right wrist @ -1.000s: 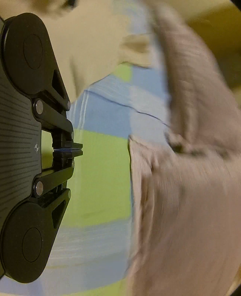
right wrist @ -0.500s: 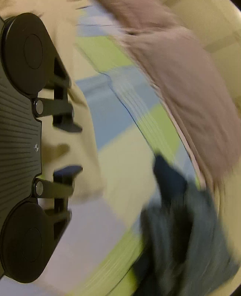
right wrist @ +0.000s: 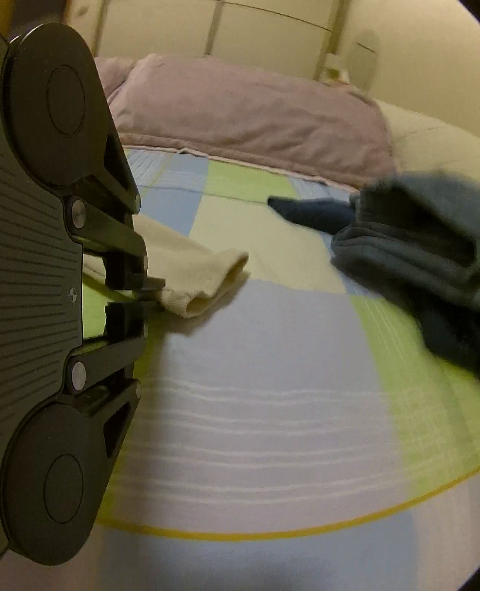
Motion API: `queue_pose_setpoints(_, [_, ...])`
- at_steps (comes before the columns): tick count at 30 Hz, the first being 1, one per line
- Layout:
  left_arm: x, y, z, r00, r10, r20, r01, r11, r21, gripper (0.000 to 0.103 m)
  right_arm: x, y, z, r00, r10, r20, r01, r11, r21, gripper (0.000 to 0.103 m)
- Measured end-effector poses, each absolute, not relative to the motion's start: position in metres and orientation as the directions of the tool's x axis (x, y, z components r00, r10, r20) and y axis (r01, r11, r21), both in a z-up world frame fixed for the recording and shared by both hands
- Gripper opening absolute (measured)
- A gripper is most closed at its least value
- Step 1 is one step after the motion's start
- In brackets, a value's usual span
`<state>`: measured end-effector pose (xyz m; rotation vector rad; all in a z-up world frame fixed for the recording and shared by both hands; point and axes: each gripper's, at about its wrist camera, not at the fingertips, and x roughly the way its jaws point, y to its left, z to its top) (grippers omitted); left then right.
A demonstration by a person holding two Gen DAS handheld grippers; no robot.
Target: Fold clothes
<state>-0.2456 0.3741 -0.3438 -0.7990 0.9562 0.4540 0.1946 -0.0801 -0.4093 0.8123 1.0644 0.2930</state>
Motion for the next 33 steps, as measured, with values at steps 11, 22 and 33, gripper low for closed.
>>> queue_pose_setpoints(11, [-0.297,0.379,-0.356,0.480,0.016,-0.877,-0.706,0.601,-0.375,0.025,0.158,-0.037,-0.366,0.559,0.291,-0.777,-0.100,0.953,0.285,0.053])
queue_pose_setpoints(22, [-0.400,0.380,-0.357,0.277,0.058,-0.959,-0.818,0.539,-0.204,0.026,-0.074,0.094,-0.348,0.258,0.505,-0.824,-0.702,0.684,0.199,0.053])
queue_pose_setpoints(33, [-0.474,0.336,-0.353,0.158,-0.115,-0.981,-0.800,0.567,-0.195,0.032,-0.254,0.115,-0.377,0.115,0.137,-0.984,-0.883,0.468,-0.038,0.053])
